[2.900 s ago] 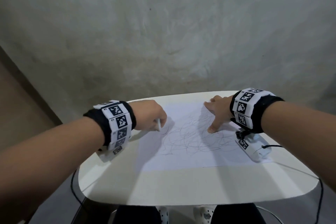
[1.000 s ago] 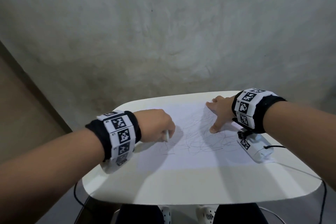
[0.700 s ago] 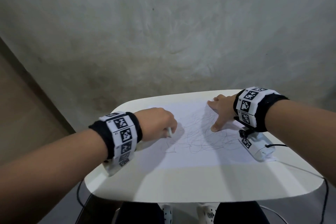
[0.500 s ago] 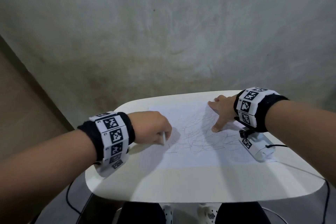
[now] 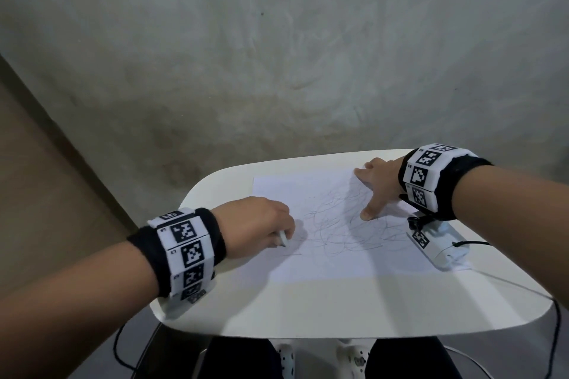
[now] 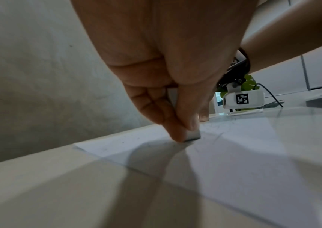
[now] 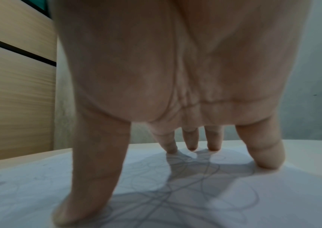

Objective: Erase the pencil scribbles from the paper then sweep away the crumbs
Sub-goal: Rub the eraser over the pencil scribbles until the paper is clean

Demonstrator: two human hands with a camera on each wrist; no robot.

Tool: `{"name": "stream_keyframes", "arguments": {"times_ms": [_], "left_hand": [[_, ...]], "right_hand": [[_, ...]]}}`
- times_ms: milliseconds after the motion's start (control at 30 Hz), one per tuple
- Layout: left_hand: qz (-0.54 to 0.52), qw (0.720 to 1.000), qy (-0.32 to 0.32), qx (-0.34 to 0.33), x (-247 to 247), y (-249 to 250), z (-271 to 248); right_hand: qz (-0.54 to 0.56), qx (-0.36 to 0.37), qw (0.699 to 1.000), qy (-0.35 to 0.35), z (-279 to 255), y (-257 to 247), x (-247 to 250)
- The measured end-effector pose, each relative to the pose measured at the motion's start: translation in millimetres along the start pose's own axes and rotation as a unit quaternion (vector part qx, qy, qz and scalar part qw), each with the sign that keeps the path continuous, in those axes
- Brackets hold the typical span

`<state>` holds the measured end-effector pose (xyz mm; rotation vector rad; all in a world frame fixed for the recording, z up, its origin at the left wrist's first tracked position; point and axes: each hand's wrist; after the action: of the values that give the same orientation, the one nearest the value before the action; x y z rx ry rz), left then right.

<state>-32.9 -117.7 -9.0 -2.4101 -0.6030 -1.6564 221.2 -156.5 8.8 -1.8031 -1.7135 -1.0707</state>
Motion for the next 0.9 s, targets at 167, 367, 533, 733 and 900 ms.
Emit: {"name": "stream_keyframes", "arguments": {"times_ms": [167, 367, 533, 733, 900], "left_hand": [[0.032, 0.994, -0.102, 0.022, 6.7, -0.2, -7.9], [-0.001, 0.999, -0.03, 0.015, -2.7, -1.1, -10.4], [0.0, 0.996, -0.085, 0.028, 15.3, -5.3, -7.3], [0.012, 0.997, 0.062, 0.044, 41.4, -24.2, 47.5], [-0.002, 0.998, 0.034, 0.06, 19.2, -36.2, 40.6]], "right_hand": [[0.0, -0.003, 1.0, -0.004, -0.4, 0.3, 0.5], [0.002, -0.001, 1.0, -0.008, 0.7, 0.3, 2.1], [0.006, -0.001, 1.0, -0.009, 2.6, 0.4, 1.3], [0.006, 0.001, 1.0, -0.004, 4.7, 1.0, 0.5], [0.012, 0.005, 1.0, 0.006, 6.2, 1.6, -3.1]]}}
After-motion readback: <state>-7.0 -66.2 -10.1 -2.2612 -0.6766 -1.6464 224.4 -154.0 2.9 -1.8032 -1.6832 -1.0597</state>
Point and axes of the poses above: each hand's wrist, its own z-axis towards the middle knuckle, its own x-axis out of the back of the hand, y = z × x, and after that the axes turned 10 degrees about -y, right-handed
